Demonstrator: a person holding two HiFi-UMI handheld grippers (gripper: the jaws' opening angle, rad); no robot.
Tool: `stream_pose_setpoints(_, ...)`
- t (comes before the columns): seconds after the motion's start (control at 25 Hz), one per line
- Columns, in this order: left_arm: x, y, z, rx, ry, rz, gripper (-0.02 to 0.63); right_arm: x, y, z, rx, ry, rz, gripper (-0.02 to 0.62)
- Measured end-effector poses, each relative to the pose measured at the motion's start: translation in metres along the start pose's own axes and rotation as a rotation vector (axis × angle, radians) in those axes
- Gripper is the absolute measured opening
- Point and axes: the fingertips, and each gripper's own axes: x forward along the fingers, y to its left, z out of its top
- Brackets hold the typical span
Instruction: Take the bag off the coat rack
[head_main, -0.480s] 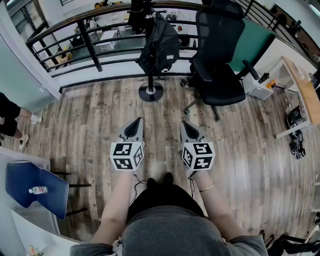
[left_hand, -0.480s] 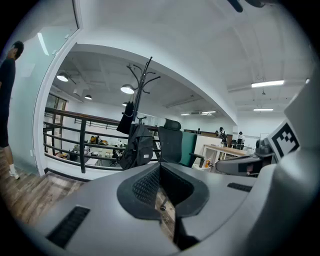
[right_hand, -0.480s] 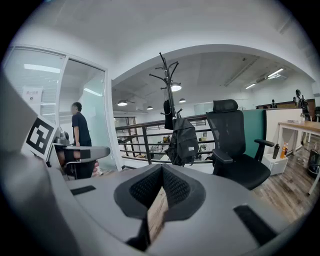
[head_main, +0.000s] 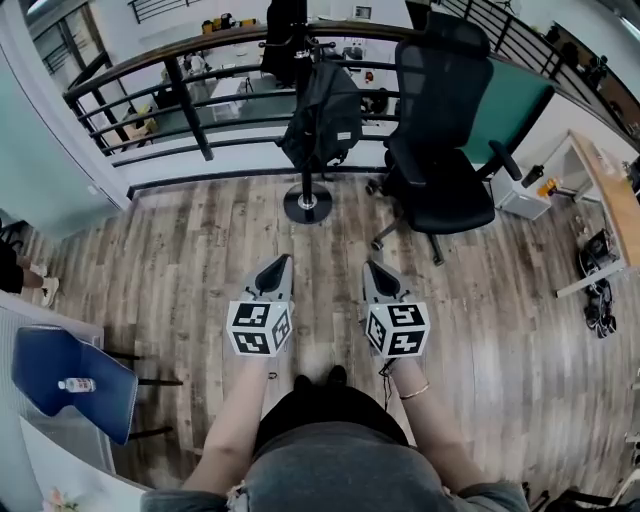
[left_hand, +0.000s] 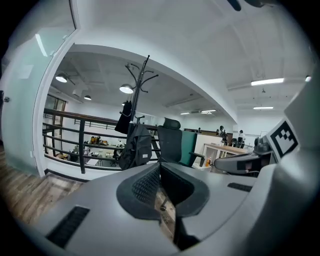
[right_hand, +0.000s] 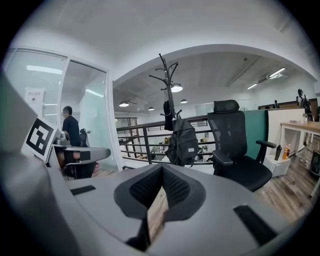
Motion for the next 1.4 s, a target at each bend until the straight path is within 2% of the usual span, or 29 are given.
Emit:
stream_pose_setpoints(0.28, 0.012, -0.003, 0.002, -0.015, 0.006, 0.025, 0.029, 0.005, -0.02, 0.01, 0.016, -0.034, -0.008, 0.006)
stream_pose_setpoints(0.32, 0.014, -0.004, 0.002, -0.018, 0.004, 0.028, 0.034, 0.005, -0.023, 0.01, 0.019, -0.032, -0.001, 0.018)
stream_pose_setpoints(0.36, 0.016, -0.005, 0.002, -0.019, 0.002, 0.032, 0.071, 0.006, -0.026, 0.01, 0.023, -0.026, 0.007, 0.081)
stream_pose_setpoints(0.4, 0.017, -0.006, 0.003, -0.018, 0.001, 0.036, 0.107, 0.008, -0.028, 0.009, 0.026, -0.02, 0.014, 0.112)
stream_pose_setpoints(0.72, 0.038, -0.011, 0.012, 0.008, 0.014, 0.047, 0.159, 0.025, -0.037, 0.019, 0.044, -0.015, 0.085, 0.205)
stream_pose_setpoints(0.92, 0.049, -0.009, 0.011, 0.039, 0.023, 0.035, 0.197, 0.038, -0.035, 0.024, 0.045, -0.026, 0.104, 0.225)
stream_pose_setpoints(1.0, 0.056, -0.004, 0.012, 0.041, 0.018, 0.03, 0.214, 0.048, -0.034, 0.027, 0.034, -0.029, 0.108, 0.231)
stream_pose_setpoints(1.2, 0.088, 0.026, 0.016, 0.03, 0.016, 0.03, 0.23, 0.09, -0.036, 0.031, 0.026, -0.004, 0.109, 0.291)
stream_pose_setpoints(1.4, 0.133, 0.073, 0.018, 0.011, 0.038, 0.024, 0.255, 0.146, -0.041, 0.04, 0.022, 0.018, 0.094, 0.313)
